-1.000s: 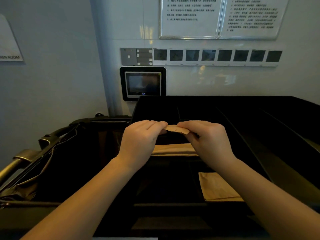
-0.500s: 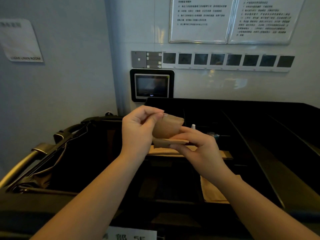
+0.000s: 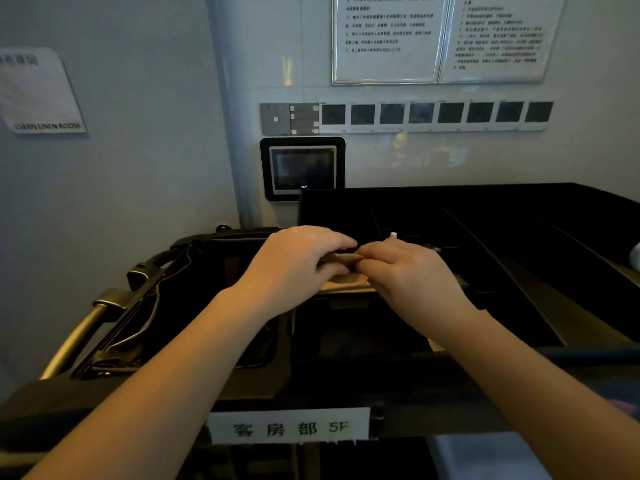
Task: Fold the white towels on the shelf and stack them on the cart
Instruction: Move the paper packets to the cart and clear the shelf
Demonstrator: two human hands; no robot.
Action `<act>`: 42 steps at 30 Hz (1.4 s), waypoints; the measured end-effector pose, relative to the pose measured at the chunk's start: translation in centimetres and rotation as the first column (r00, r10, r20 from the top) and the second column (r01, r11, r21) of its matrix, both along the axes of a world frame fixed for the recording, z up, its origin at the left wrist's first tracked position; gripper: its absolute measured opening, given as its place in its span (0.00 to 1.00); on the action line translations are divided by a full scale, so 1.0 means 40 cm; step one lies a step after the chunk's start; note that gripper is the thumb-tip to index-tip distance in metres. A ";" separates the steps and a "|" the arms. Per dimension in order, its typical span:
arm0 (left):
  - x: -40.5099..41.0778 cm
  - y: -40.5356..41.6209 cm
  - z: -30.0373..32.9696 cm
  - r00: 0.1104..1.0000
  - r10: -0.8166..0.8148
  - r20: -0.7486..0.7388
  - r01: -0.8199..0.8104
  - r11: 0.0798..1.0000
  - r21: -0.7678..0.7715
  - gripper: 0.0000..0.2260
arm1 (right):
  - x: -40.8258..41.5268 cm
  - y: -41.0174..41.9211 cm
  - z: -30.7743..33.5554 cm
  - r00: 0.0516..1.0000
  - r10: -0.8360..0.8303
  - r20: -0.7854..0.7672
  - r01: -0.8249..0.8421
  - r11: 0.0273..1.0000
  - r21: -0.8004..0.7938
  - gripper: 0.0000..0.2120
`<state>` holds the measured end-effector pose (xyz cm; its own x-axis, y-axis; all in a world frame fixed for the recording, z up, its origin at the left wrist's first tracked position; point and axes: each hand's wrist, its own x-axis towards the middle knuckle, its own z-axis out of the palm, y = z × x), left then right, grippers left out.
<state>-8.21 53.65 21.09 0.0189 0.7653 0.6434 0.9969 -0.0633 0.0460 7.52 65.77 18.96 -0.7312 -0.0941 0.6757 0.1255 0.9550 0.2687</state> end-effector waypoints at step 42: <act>0.022 -0.026 -0.178 0.987 0.022 0.161 -0.060 0.971 0.230 0.08 | 0.052 0.018 -0.079 0.994 -0.028 0.110 0.077 0.878 -0.472 0.28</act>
